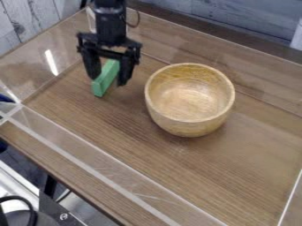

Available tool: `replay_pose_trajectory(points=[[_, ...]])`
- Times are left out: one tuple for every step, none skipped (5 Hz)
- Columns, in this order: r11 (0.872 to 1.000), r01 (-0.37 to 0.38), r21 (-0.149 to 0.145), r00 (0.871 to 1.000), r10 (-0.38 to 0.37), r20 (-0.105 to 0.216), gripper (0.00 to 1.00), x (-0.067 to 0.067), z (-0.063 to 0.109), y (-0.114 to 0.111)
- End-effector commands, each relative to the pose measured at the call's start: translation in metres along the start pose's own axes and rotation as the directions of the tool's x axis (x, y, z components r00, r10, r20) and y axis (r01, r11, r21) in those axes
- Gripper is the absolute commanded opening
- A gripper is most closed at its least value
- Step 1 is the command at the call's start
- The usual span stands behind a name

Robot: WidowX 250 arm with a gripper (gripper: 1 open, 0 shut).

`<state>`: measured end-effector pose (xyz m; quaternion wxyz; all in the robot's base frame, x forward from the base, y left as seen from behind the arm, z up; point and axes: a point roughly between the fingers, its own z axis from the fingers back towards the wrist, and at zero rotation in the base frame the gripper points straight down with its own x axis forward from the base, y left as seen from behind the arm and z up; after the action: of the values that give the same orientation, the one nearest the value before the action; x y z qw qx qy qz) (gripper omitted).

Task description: Put the green block in the brown bowl

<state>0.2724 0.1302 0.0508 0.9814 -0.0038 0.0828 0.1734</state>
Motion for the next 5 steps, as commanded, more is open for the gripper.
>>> replay_pose_trajectory(points=[[0.996, -0.087, -0.017, 0.995, 0.088, 0.038, 1.0, 0.021, 0.008, 0.006], [0.993, -0.113, -0.025, 0.992, 0.114, 0.044, 1.0, 0.03, 0.003, 0.007], [0.99, -0.138, -0.031, 0.989, 0.139, 0.046, 1.0, 0.037, -0.002, 0.008], [0.988, -0.153, -0.02, 0.988, 0.153, 0.027, 0.0, 0.036, 0.002, 0.009], [0.988, -0.156, -0.006, 0.988, 0.156, 0.011, 0.0, 0.033, 0.013, 0.01]])
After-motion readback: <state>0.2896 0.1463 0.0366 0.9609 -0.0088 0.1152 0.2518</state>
